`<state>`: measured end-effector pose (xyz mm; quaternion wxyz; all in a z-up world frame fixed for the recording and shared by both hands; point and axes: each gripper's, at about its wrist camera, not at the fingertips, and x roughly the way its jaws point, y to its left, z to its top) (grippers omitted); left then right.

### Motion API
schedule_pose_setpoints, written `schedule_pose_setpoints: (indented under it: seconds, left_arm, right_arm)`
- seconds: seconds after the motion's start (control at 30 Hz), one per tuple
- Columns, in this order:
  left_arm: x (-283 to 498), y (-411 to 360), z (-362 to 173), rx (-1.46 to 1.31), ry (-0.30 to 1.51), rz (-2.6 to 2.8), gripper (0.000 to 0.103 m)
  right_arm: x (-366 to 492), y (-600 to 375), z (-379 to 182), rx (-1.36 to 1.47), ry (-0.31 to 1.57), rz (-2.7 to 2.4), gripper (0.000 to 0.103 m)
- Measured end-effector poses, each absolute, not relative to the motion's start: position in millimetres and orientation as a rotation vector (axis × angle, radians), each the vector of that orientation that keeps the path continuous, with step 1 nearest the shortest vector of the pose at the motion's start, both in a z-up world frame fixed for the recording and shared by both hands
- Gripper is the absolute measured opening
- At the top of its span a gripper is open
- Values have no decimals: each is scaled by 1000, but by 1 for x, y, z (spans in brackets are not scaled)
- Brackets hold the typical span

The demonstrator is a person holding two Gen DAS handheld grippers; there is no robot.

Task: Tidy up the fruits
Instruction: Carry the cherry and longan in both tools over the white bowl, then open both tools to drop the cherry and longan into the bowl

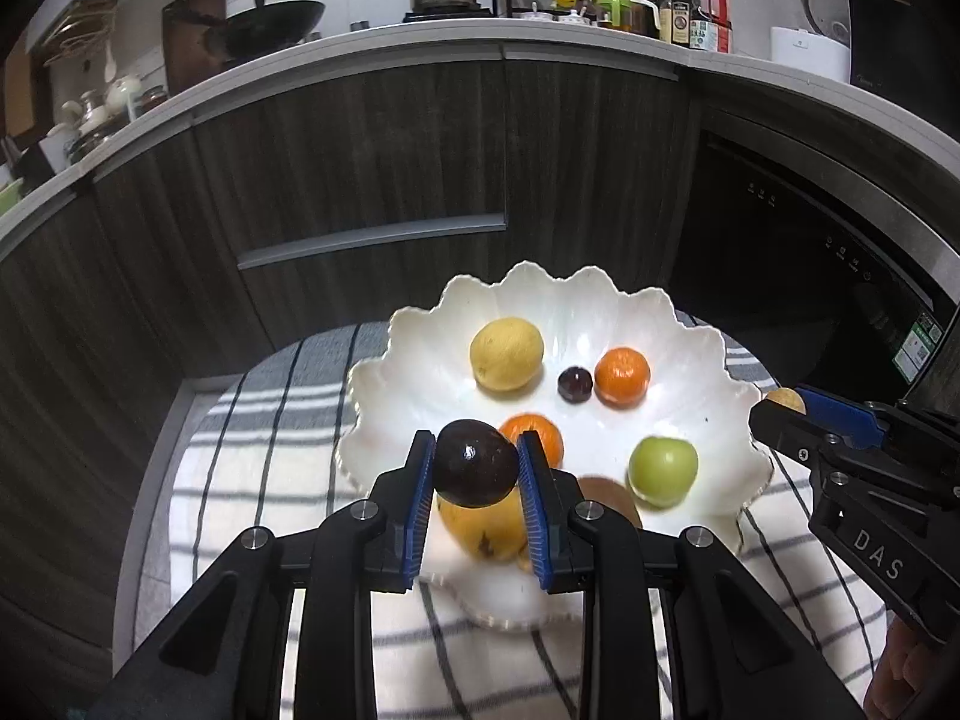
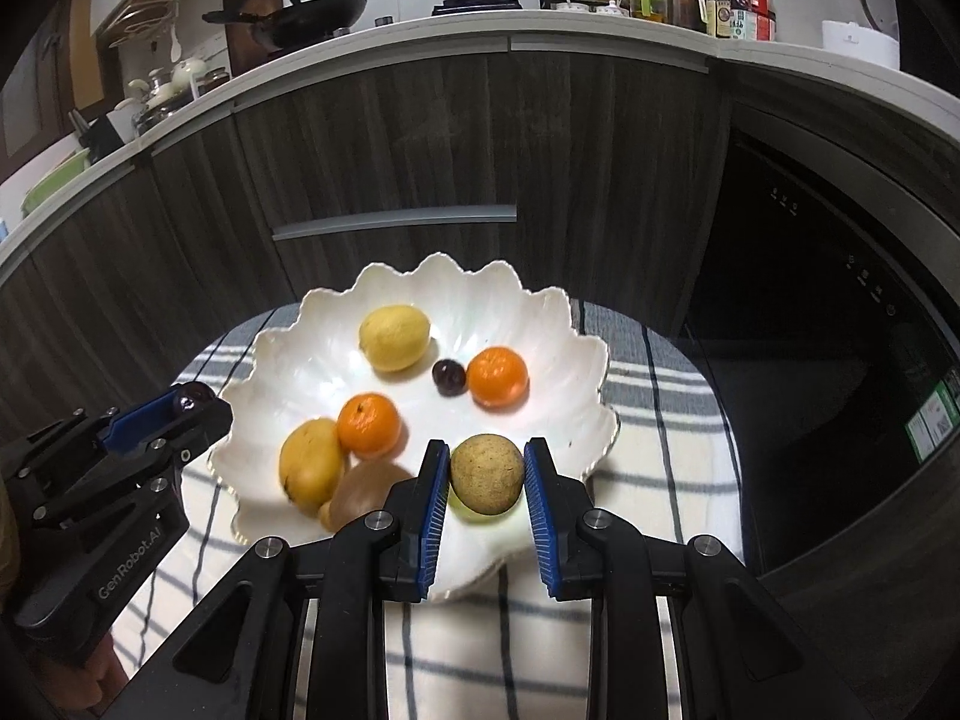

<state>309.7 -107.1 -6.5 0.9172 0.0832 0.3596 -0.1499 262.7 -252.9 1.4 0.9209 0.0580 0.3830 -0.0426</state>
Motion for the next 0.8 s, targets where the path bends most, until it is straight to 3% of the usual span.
schedule_pose_setpoints:
  seconds: [0.67,0.73,0.8]
  left_arm:
    - [373,-125,-30,172,787,-316,28]
    - [374,-125,-32,175,792,-312,31]
    - [374,-125,-33,177,791,-304,44]
  right_arm:
    - [334,-268,-23,123,858,-63,27]
    - [336,-268,-26,120,869,-60,27]
    - [337,-267,-26,116,870,-65,28]
